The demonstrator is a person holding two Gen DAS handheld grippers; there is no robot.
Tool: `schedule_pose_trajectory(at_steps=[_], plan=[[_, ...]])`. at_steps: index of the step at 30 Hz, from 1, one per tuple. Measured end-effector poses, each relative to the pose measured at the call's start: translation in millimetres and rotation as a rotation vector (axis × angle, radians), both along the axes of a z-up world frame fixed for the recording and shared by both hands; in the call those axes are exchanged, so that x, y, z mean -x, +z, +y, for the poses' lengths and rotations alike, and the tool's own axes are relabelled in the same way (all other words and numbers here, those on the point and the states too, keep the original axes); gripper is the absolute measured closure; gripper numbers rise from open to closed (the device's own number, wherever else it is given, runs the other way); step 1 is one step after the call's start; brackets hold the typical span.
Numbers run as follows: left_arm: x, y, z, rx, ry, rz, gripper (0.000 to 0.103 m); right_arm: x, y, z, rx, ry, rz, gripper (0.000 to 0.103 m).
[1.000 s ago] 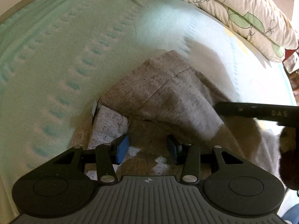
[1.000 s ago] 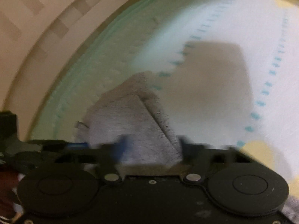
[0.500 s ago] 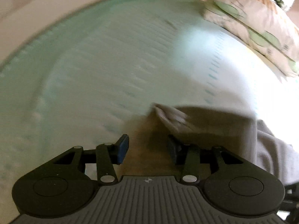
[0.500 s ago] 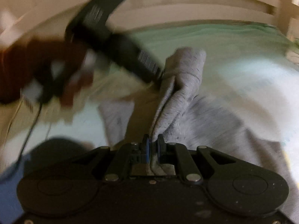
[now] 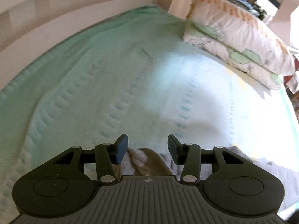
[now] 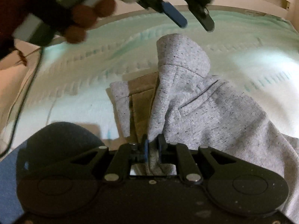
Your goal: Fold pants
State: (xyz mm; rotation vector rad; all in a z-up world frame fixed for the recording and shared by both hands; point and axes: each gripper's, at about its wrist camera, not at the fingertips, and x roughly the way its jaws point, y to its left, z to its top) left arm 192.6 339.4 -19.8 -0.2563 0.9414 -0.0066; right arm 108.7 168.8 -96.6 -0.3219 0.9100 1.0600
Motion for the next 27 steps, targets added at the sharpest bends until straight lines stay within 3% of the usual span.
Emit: schedule_pose_trajectory(at_steps=[4,9,12,14,16,18,19,20,22,25,27], plan=[[11,-14,15,0.031,0.089,0.008,0.058,-9,4,-16,-0.058,-0.064,0.044,0.090],[40,-30,24,0.003,0.061,0.046,0.057,-42,14,-49,-0.116,-0.255,0.019,0.092],[51,-36,27,0.065,0.039,0.042,0.057,-73,17,-64,-0.111,-0.371,-0.003,0.092],[50,-43,24,0.098,0.007,0.041,0.057,-87,19,-69,-0.121,-0.361,0.028,0.092],[48,-52,19,0.104,-0.022,0.051,0.057,-86,20,-62,-0.093,-0.275,0.010,0.090],[45,-64,14,0.098,-0.036,0.077,0.057,-77,17,-51,-0.031,-0.162,-0.018,0.081],[43,-70,11,0.090,-0.045,0.093,0.056,-74,15,-47,-0.013,-0.126,-0.019,0.066],[43,-74,9,0.080,-0.053,0.099,0.056,-73,14,-45,-0.009,-0.100,-0.007,0.043],[47,-76,7,0.081,-0.067,0.075,0.048,-79,18,-49,-0.066,-0.098,0.055,0.026],[51,-77,10,0.098,-0.075,0.052,0.047,-106,28,-57,-0.184,-0.193,0.152,0.016],[56,-78,12,0.108,-0.078,0.039,0.047,-132,29,-62,-0.257,-0.280,0.227,0.015]])
